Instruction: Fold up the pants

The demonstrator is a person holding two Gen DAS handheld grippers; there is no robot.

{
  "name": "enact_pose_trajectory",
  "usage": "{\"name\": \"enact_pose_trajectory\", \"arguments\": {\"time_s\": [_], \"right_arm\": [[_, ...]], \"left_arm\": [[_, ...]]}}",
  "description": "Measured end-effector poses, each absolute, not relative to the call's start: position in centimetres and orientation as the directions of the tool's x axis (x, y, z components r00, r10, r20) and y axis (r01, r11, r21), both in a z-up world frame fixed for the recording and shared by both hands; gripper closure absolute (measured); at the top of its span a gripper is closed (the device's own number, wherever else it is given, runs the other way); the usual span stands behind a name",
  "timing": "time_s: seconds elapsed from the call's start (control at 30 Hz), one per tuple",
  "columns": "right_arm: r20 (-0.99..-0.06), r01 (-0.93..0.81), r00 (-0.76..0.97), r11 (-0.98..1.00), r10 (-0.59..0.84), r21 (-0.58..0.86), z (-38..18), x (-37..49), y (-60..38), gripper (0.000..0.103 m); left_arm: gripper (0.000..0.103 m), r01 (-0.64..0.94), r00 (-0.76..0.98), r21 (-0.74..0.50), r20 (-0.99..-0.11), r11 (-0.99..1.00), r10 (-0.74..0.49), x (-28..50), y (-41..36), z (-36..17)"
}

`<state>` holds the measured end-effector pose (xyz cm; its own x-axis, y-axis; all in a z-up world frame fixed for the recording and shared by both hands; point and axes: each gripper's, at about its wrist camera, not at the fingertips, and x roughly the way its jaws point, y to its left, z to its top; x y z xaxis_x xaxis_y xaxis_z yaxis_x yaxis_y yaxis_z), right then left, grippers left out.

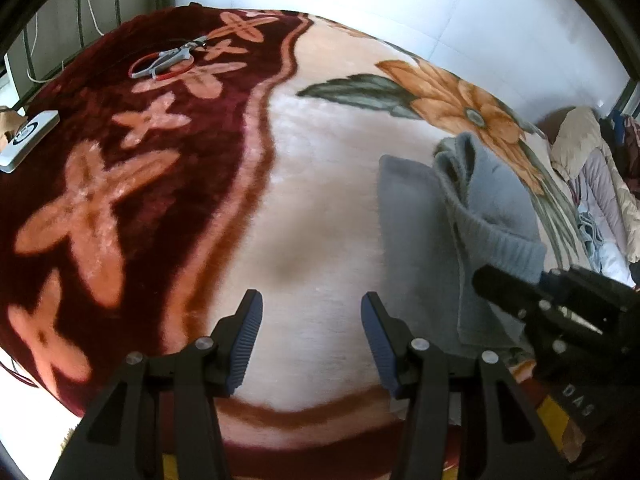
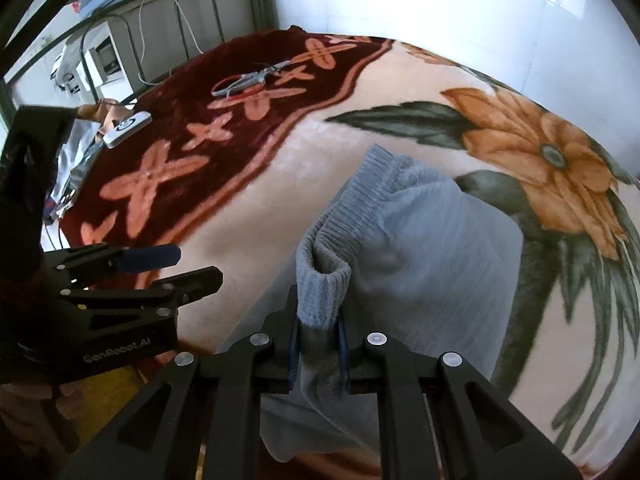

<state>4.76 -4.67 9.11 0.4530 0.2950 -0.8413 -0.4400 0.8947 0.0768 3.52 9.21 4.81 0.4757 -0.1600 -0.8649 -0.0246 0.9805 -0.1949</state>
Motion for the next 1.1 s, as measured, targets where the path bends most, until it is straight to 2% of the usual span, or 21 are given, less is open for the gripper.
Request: {"name": "enact_pose_trajectory", "arguments": {"time_s": [0.1,0.2,0.3,0.57,0.77,0.93,1.1], "right_arm": [[-0.859,-0.444,0.436,0.894,0.270,0.055,8.3,5.1,-4.1,0.086],[-0.881,-0.454,0.378,0.886,0.284,0.091,7.0,5.3,-3.9,0.072],[-0.880,-0.452,0.368,0.885,0.300,0.113,7.1,4.8,-3.8,0.067],[-0.848,-0.490,0.402,0.863,0.347,0.121,10.6,1.7,-5.6,0.067],[-0.853,-0.382,0.459,0.922,0.248,0.063,10.6,1.2,-9.9,0.067],[-0.867,-0.282,0.431,0.950,0.251,0.135,9.1,2.1,-12.8,0.067],[-0.873,-0.266,0.404,0.948,0.272,0.173,6.9,2.5,-13.5,0.067]], "left_arm": [[0.049,-0.030,0.474,-0.203,-0.865,0.979,-0.165,3.6,9.6,4.7],[0.049,-0.032,0.475,-0.213,-0.863,0.977,-0.172,3.6,9.7,4.7],[0.049,-0.025,0.479,-0.216,-0.860,0.976,-0.178,3.6,9.6,5.1],[0.049,0.009,0.511,-0.224,-0.837,0.974,-0.197,3.3,8.3,7.5],[0.049,0.060,0.517,-0.238,-0.824,0.969,-0.234,3.1,5.5,8.9],[0.049,0.100,0.492,-0.217,-0.838,0.971,-0.238,3.8,2.7,7.9],[0.048,0.098,0.448,-0.120,-0.881,0.988,-0.151,3.9,1.5,5.1]]}}
